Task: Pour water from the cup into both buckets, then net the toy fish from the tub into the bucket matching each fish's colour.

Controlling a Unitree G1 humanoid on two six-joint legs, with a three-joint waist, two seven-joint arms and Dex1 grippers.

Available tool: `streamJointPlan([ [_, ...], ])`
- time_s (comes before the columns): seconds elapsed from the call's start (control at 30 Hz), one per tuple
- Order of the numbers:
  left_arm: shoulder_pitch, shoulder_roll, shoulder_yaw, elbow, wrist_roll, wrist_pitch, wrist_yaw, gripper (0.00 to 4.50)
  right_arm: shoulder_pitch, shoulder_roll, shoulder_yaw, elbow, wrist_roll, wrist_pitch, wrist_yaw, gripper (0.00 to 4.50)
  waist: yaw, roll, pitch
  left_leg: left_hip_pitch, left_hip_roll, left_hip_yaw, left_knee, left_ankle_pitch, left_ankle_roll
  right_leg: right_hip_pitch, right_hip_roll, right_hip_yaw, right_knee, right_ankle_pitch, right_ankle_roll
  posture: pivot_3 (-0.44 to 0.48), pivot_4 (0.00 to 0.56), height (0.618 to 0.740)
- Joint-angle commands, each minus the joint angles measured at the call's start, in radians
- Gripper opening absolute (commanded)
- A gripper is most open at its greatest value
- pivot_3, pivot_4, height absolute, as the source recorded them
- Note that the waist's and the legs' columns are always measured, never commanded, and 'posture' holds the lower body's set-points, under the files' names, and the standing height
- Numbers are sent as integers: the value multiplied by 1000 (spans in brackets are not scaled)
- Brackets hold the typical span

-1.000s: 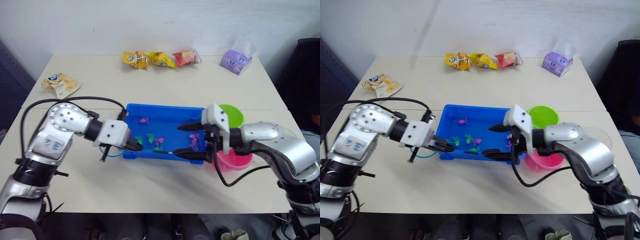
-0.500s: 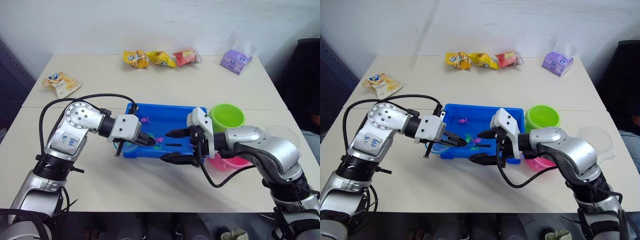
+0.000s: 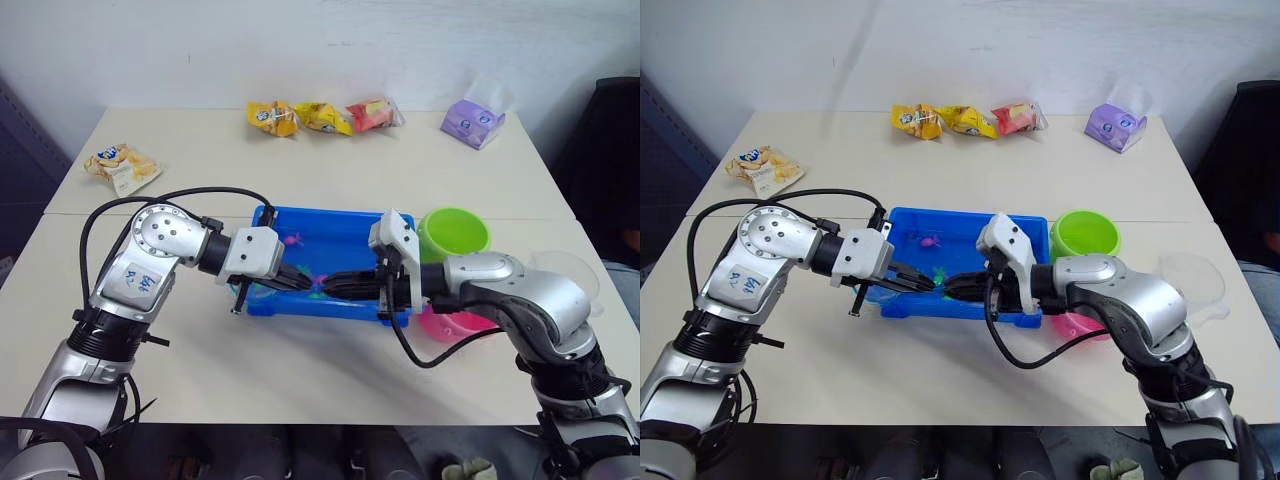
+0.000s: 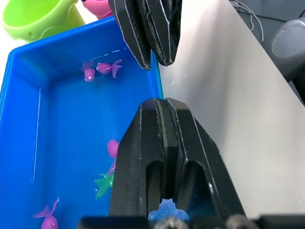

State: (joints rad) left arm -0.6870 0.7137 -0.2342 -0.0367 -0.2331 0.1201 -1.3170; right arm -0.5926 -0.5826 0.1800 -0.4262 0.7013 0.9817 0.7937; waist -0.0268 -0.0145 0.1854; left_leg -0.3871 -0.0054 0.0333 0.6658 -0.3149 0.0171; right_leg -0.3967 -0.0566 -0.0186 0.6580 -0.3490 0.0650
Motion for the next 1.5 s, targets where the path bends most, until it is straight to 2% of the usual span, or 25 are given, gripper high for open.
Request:
streamJointPlan([
  [0.03, 2, -5, 21, -42, -7, 1, 15, 0, -13, 1, -4, -14, -8, -30, 14, 21, 0, 0, 0, 0, 0, 0, 0, 0, 0, 0, 0, 0, 0, 0, 0, 0, 150, 740],
  [0.2, 26, -5, 45, -72, -47, 43, 25, 0, 3, 1, -4, -14, -39, -79, 30, 21, -1, 0, 0, 0, 0, 0, 0, 0, 0, 0, 0, 0, 0, 0, 0, 0, 150, 740],
  [0.33, 54, 4, 119, -115, -139, 155, 44, 1239, 22, -10, -10, -19, -79, -151, 45, 0, 0, 0, 0, 0, 0, 0, 0, 0, 0, 0, 0, 0, 1, 0, 0, 0, 150, 740],
  [0.4, 42, -12, 231, -102, -245, 256, 115, 2195, 32, -20, -28, -19, -98, -198, 56, 0, 0, 0, 0, 0, 0, 0, 0, 0, 0, 0, 0, 0, 1, 0, 0, 0, 150, 740],
  [0.47, 30, -14, 324, -84, -330, 322, 155, 2900, 40, -28, -46, -21, -110, -232, 62, 0, -1, 0, 0, 0, 0, 0, 1, 0, 0, 0, 0, 0, 1, 0, 0, 0, 150, 740],
  [0.5, 28, 10, 375, -64, -365, 358, 159, 3430, 44, -39, -60, -21, -115, -253, 72, 0, -1, 0, 0, 0, 0, 0, 1, 0, 0, 0, 0, 0, 1, 0, 0, 0, 150, 740],
  [0.6, 45, 81, 479, -11, -415, 420, 156, 4441, 59, -76, -105, -15, -130, -311, 96, 0, -4, 0, 0, 0, 0, 0, 1, 0, 0, 0, 0, 0, 1, 0, 0, 0, 150, 740],
  [0.73, 127, 160, 529, 62, -359, 352, 125, 4441, 95, -174, -156, 36, -229, -460, 146, 0, 0, 0, 0, 1, 0, 0, 1, 0, 0, 0, 0, 0, 1, 0, 0, 0, 150, 740],
  [0.87, 276, 181, 549, 121, -299, 227, 98, 4441, 111, -287, -172, 205, -419, -768, 198, 0, 1, 0, 0, 1, -1, 0, 1, 0, 0, 1, -1, 0, 0, 0, 0, 0, 150, 740],
  [0.97, 374, 115, 598, 109, -371, 196, 73, 4441, 103, -326, -173, 304, -461, -896, 253, 0, 0, 0, 0, 1, -1, 0, 0, 0, 0, 0, -1, 0, 0, 0, 0, 0, 150, 740],
  [1.1, 447, 86, 570, 80, -347, 178, 85, 4441, 80, -364, -117, 403, -568, -1074, 317, 0, -1, -1, 0, 1, -1, 0, 1, 0, 0, 0, -1, 0, 0, 0, 0, 0, 150, 740],
  [1.3, 479, 26, 479, -2, -320, 158, 108, 4441, -11, -365, -34, 549, -732, -1318, 330, 0, -2, -1, 0, 2, -1, 1, 1, 0, 0, 0, -1, 1, 0, 0, 0, 0, 150, 740],
  [1.5, 477, 7, 447, -6, -303, 128, 116, 4441, -89, -344, 12, 619, -782, -1412, 343, 0, -3, -1, 0, 2, -1, 2, 2, 0, -1, 0, -1, 1, 0, 0, 0, 0, 150, 740],
])
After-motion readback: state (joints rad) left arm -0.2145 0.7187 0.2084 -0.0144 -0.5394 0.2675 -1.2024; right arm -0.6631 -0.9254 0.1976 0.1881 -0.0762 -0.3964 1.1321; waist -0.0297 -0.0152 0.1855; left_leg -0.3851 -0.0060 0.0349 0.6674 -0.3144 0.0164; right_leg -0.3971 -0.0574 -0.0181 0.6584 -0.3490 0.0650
